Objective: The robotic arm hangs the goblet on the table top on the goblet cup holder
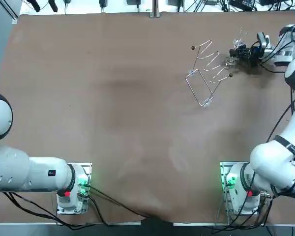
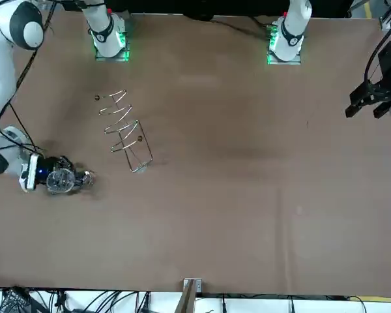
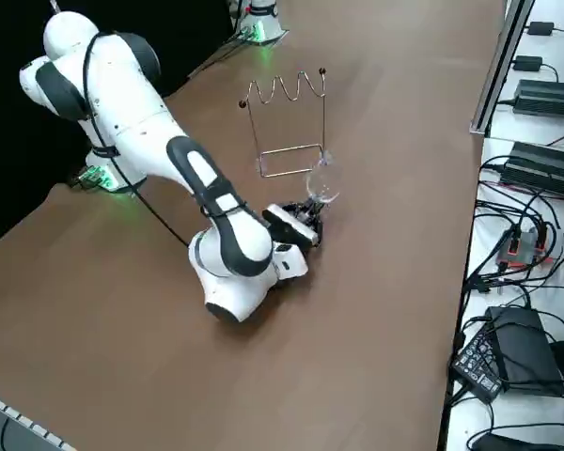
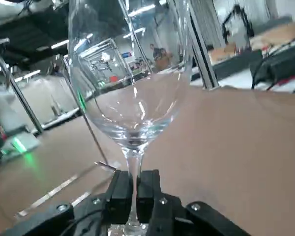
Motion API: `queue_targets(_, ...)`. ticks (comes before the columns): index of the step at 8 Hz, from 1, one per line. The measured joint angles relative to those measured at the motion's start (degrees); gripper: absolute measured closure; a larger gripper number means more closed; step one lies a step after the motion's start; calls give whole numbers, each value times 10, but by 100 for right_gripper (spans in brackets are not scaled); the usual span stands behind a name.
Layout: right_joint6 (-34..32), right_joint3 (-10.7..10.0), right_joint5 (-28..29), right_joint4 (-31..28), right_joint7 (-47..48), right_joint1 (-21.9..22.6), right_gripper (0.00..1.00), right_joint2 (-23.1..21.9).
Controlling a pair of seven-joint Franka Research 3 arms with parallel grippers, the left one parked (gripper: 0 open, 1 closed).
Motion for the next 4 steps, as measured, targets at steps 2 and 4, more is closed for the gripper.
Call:
queue_targets(2,-11,0,-53,11,185,0,91,-48)
queue_targets(4,-38,1,-97,12,372,2,91,-95)
